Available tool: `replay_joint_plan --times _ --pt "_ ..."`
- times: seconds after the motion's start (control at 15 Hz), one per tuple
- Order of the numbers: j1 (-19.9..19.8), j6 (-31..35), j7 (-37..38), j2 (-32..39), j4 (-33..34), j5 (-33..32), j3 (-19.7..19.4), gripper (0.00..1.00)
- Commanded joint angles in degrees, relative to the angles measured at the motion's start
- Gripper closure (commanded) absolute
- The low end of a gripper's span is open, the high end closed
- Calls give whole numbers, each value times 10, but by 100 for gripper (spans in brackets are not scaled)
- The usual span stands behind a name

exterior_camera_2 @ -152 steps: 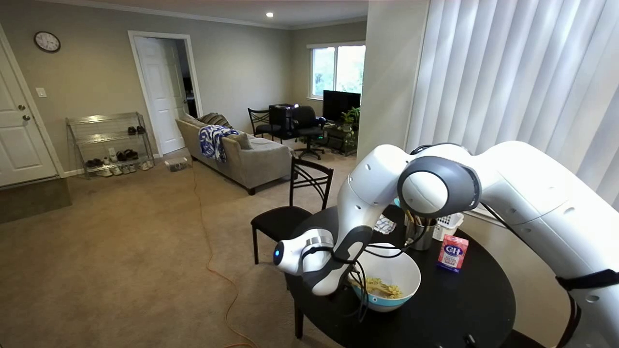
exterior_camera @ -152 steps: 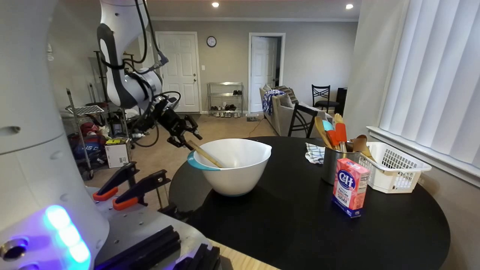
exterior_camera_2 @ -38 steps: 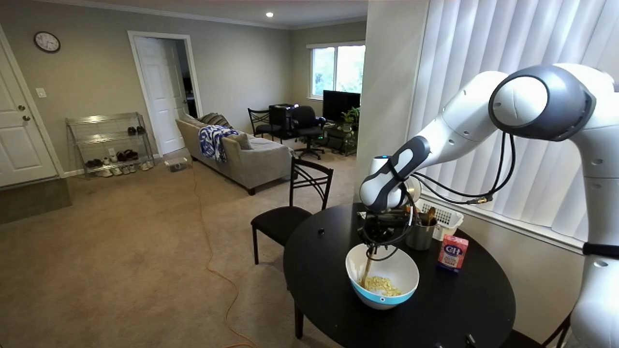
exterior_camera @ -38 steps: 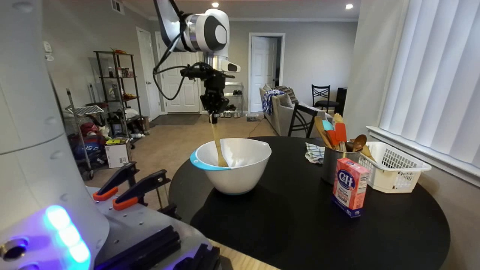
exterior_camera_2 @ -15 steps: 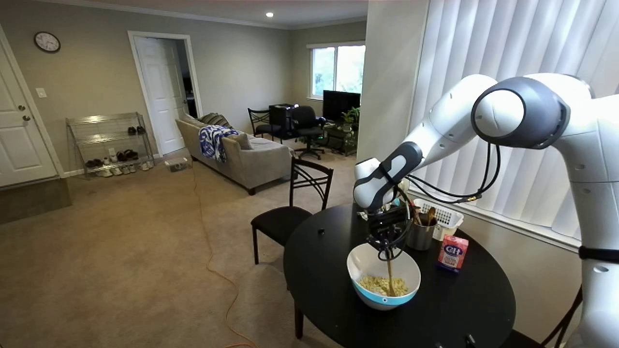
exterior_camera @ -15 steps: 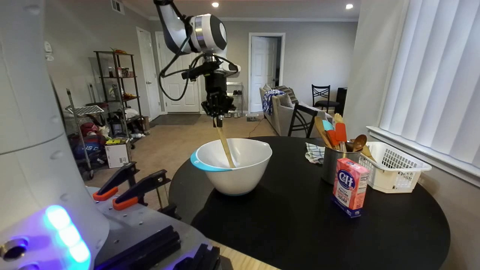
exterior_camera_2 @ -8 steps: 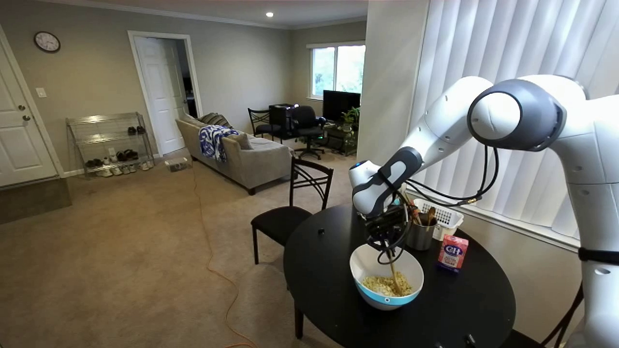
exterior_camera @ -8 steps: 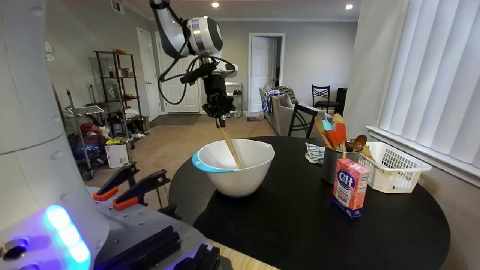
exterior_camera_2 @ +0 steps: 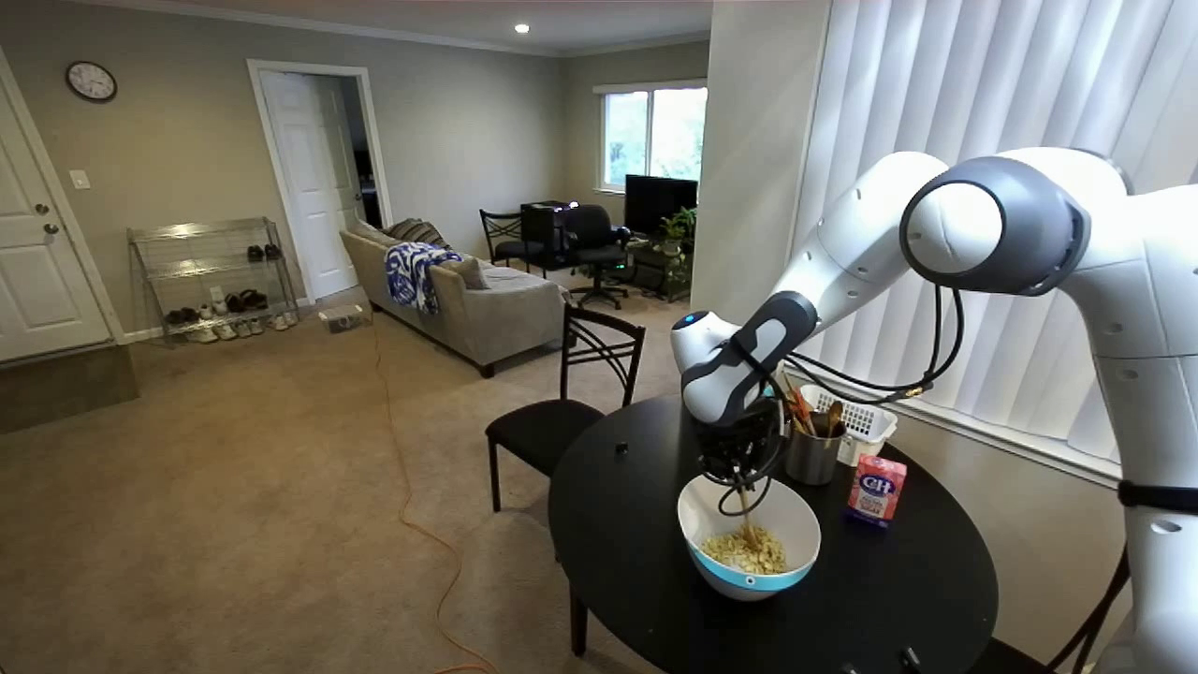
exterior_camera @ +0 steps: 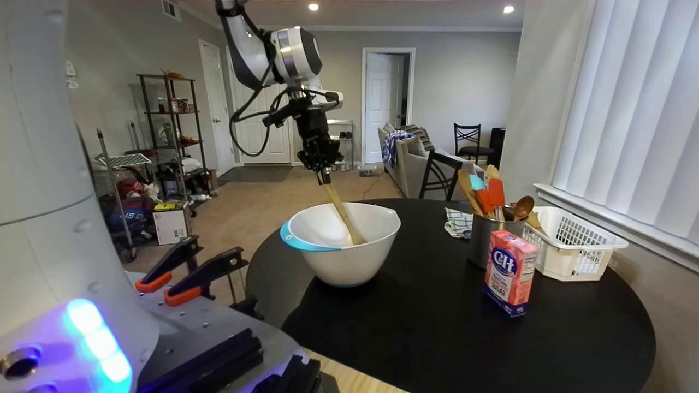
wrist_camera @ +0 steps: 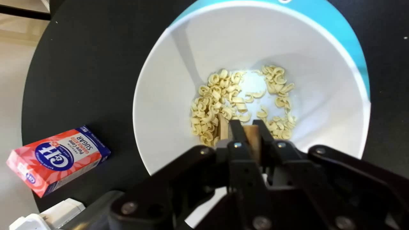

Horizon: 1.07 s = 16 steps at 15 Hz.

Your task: Use the wooden spoon to stir in the white bowl

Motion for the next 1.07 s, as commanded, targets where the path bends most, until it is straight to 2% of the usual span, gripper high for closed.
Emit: replay_joint_plan --times 0.0,0.73,1.0 --pt "13 57 36 -8 -18 -26 -10 96" --pt "-11 179 -7 -21 -63 40 15 96" --pt "-21 182 -34 -28 -73 67 23 96"
